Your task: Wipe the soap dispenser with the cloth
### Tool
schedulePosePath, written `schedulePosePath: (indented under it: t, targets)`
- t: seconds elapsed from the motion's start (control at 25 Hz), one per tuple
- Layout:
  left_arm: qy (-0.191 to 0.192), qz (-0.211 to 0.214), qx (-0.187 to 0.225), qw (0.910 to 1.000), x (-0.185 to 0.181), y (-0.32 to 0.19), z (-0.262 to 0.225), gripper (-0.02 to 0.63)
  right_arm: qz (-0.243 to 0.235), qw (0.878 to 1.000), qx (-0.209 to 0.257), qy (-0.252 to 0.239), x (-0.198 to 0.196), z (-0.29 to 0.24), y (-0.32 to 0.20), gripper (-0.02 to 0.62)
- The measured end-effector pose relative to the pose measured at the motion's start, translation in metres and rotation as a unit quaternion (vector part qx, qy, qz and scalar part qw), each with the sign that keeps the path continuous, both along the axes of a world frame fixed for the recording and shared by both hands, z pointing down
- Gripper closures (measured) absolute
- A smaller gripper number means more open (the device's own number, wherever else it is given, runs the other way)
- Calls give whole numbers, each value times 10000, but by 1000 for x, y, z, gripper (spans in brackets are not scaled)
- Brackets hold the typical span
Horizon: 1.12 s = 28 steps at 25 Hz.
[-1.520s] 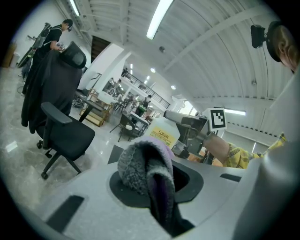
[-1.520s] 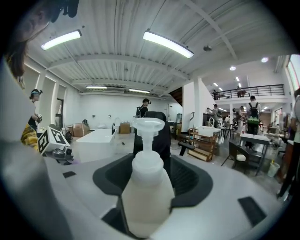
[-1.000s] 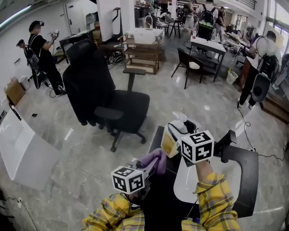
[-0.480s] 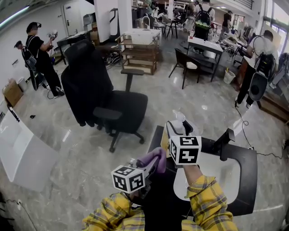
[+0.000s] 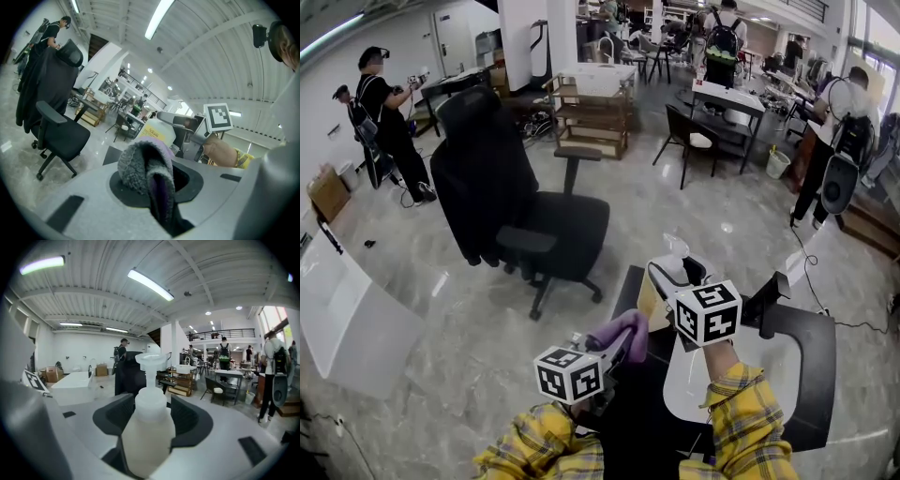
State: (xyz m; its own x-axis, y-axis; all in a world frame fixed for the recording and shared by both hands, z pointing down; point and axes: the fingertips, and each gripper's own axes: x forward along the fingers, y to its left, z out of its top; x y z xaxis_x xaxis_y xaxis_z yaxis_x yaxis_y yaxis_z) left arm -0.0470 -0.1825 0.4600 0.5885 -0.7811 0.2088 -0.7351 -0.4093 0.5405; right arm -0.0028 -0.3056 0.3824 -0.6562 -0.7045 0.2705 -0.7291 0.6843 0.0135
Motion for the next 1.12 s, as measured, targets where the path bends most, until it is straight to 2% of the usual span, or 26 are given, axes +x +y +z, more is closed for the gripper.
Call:
schedulePosePath:
  t: [0.2,0.32,0.44,0.68,0.92,1.12]
  targets:
    - [-25,-48,7,10000,-5,-3,-2,557,-1067,9928,498,212,-3,-11,6,359]
    - [-40,-90,-14,10000,-10,-6,-1,557,-1784,9824,484,277,-11,-13,9,404]
    - [-63,-108,-21,9999,-13,-9,-1,556,-2036,9783,378,84,-17,-14,10,414]
    - [-77,-116,1,9999,-4,-3,-2,557,-1446,9883,436,-218,-5,-14,13,419]
    - [-144,-155,160,9996,-4,-7,-10,557,-471,9971,537,-266,-1,-14,5,419]
    - [-121,-107,239,9996,2,-10,-16,557,235,9977,582,-270,2,-14,2,419]
